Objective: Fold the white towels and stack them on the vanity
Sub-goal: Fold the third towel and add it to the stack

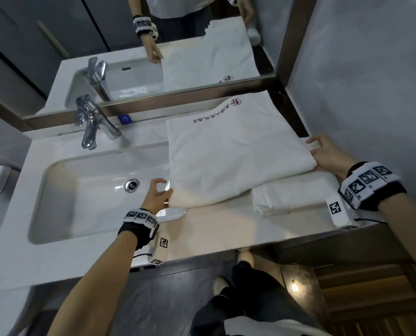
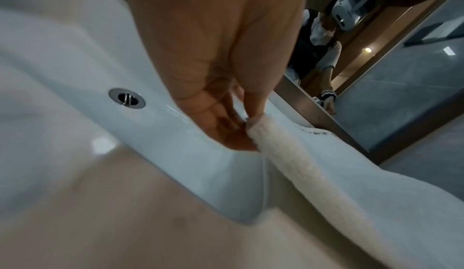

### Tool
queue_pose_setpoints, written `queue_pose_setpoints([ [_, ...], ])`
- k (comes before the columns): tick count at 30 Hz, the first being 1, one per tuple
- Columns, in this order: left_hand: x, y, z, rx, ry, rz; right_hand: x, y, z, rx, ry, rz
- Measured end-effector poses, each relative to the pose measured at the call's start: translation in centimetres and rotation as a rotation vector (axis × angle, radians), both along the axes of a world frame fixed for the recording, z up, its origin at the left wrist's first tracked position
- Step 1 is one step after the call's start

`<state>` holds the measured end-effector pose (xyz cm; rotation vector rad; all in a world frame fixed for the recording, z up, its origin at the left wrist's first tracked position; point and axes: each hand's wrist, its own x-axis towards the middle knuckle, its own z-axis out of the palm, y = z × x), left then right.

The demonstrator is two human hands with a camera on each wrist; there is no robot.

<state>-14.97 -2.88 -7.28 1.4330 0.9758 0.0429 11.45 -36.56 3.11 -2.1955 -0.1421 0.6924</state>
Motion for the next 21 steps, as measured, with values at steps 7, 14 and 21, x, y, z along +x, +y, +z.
queue_pose_setpoints([
  [7, -0.5, -0.8, 2.5, 0.319, -0.180, -0.250, -0.8, -1.0, 0.9, 0.080, -0.168, 0.264],
  [14, 1.2, 0.6, 2.6, 0.480, -0.170, -0.045, 2.0, 0.9, 1.0, 0.182, -0.378, 0.153],
  [21, 6.0, 3.8, 2.9, 0.432, -0.324, 0.143, 6.3, 5.5, 1.5, 0.190, -0.477, 0.101],
])
